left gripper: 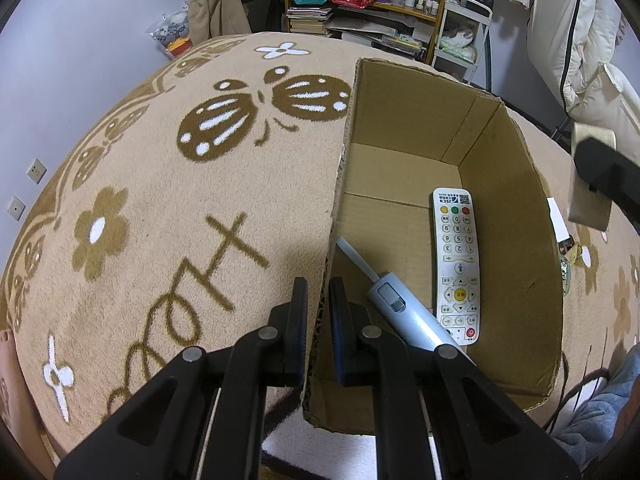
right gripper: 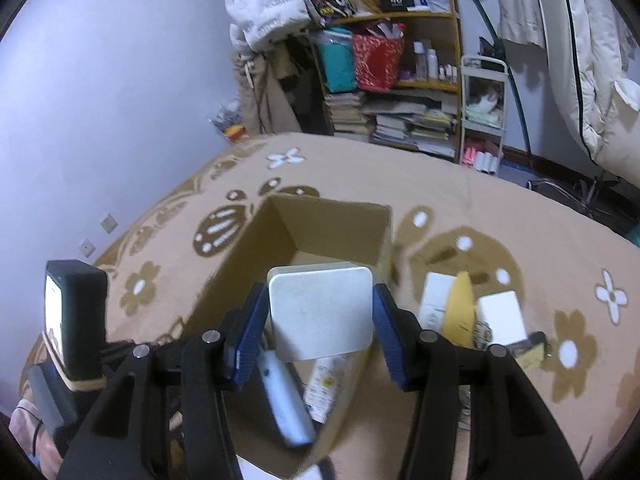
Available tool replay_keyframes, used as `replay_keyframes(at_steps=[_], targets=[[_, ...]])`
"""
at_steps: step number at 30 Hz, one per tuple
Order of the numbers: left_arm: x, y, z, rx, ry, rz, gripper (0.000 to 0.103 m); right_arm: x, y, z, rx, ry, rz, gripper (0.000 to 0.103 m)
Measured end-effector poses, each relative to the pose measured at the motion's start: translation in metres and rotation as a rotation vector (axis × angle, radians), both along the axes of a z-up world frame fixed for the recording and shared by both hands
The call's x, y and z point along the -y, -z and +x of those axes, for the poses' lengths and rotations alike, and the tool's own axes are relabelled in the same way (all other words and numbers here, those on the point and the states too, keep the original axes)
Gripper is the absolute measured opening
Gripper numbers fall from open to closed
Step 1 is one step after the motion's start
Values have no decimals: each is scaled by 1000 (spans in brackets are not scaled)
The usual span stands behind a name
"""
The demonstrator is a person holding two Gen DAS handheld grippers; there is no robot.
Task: Organize rigid objects
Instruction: 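Lift the white charger with the right tool and carry it over the box, then lower the charger onto the remote in the box and open the right tool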
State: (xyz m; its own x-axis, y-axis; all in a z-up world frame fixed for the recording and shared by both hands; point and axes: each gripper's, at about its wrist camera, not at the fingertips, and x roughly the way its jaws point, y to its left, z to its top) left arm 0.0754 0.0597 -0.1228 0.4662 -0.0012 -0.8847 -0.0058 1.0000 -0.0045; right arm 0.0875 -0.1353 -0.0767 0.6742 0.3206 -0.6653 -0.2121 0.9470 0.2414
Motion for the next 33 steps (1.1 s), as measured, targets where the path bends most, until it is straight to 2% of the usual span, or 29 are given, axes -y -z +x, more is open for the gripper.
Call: replay_keyframes(at_steps=[18,33], targets=[[0,-1,0,-1,-2,-2,11,-24,32,16,-51,-6,-51,56],[0,0,1,1,1,5,11,-34,43,18,-78,-21,-98,57]])
